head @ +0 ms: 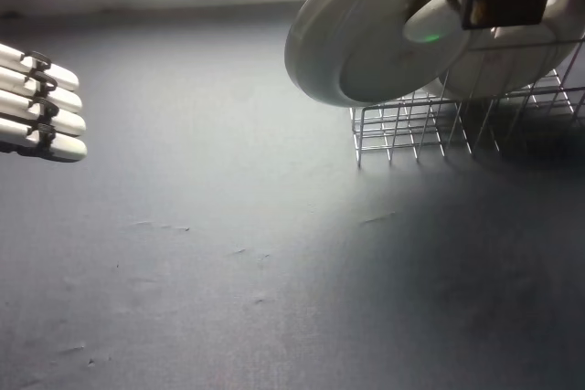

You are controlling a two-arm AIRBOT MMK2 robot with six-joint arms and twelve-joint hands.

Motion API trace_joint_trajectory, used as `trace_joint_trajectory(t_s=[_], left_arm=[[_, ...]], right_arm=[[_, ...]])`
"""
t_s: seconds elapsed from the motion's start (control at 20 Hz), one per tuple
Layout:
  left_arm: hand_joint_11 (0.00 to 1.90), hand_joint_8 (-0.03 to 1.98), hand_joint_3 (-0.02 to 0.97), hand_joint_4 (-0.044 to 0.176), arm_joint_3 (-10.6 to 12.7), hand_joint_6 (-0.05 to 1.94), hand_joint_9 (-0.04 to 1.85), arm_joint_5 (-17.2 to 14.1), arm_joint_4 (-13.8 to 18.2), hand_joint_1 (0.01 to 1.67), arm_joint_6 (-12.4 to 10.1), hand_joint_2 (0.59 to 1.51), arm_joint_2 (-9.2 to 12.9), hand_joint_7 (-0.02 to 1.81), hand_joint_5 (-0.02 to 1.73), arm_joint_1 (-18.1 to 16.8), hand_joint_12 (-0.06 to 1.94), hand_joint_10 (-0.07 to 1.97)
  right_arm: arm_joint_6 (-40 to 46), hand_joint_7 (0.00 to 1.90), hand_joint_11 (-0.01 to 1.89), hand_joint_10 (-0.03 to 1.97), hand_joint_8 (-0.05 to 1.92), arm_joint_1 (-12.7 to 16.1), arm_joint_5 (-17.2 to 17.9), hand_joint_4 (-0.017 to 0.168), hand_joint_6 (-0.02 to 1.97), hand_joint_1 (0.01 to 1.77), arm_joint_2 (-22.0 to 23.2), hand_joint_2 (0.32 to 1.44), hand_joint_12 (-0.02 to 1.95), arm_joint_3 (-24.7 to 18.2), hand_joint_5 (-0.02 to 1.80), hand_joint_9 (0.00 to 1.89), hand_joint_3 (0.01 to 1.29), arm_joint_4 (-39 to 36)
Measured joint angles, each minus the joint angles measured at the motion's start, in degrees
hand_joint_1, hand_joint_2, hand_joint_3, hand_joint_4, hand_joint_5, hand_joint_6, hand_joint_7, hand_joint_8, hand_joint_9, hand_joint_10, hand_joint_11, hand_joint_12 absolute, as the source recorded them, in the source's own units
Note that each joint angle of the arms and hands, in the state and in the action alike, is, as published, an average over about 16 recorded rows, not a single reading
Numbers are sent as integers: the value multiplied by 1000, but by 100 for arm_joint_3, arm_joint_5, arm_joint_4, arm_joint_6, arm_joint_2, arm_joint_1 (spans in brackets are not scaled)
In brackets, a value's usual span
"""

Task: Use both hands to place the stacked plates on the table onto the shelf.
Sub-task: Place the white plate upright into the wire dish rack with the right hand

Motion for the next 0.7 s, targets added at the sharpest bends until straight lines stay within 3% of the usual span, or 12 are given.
trace_joint_trajectory(t_s=[0.35,0.7], left_arm=[[21,17,18,-2,-195,8,19,95,-110,16,68,1114,10,39,21,-10,4,8],[20,17,18,-2,-427,8,18,173,-346,15,124,1113,4,38,20,-21,4,8]], right_arm=[[52,1111,840,857,617,-55,-231,-7,792,1468,169,956,1438,55,998,1062,12,-539],[82,1104,840,883,632,-410,-37,-8,807,1451,333,957,1440,116,980,1062,13,-1248]])
